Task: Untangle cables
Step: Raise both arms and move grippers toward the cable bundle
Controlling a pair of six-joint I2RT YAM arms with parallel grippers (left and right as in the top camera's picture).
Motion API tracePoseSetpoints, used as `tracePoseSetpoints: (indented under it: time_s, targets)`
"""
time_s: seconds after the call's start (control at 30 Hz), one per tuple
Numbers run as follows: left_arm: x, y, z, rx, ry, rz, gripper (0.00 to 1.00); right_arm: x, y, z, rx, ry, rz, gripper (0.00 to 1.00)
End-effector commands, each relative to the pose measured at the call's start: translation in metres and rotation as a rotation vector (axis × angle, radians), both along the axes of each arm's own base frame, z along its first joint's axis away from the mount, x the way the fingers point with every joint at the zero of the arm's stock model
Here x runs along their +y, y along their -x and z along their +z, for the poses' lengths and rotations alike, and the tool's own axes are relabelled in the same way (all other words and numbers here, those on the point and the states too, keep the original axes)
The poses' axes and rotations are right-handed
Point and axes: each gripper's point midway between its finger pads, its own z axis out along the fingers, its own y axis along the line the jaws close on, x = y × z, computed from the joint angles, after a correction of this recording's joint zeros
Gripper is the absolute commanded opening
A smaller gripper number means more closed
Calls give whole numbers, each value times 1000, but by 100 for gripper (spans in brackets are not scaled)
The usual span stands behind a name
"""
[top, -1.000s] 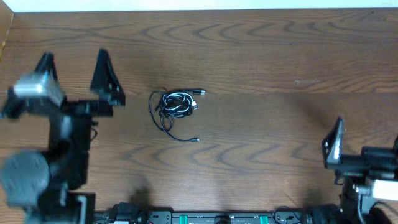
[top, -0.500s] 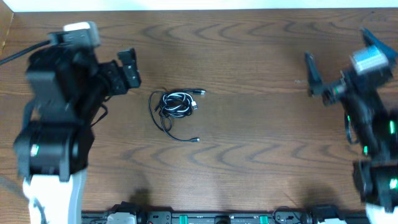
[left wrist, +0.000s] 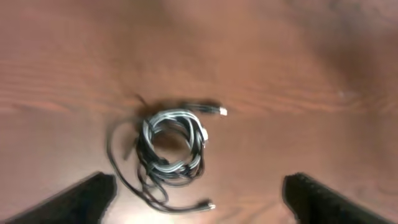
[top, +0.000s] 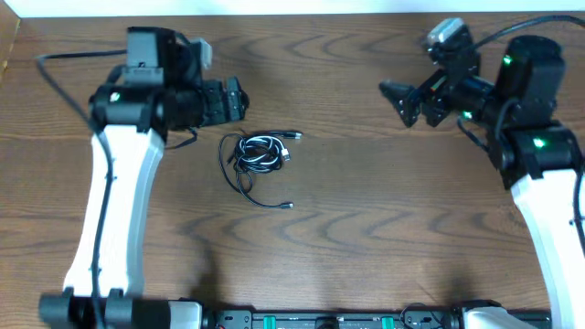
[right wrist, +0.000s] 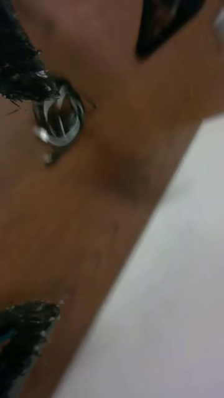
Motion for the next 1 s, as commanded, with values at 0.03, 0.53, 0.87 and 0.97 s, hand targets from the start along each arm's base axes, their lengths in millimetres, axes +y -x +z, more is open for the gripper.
tracePoseSetpoints:
  time_s: [0.03,0.53,0.87,0.97]
  targets:
    - [-12,9,-51,253,80,12,57,22,9,-4,115,-132,132,99]
    - [-7,27,-172,709,42,114,59,40,-15,-76,448,-225,76,82]
    - [0,44,-206,798,-15,68,31,72,-7,-104,525,-196,139,73]
    - [0,44,-205,768,-24,-16,13,73,-9,-110,531,-182,124,64]
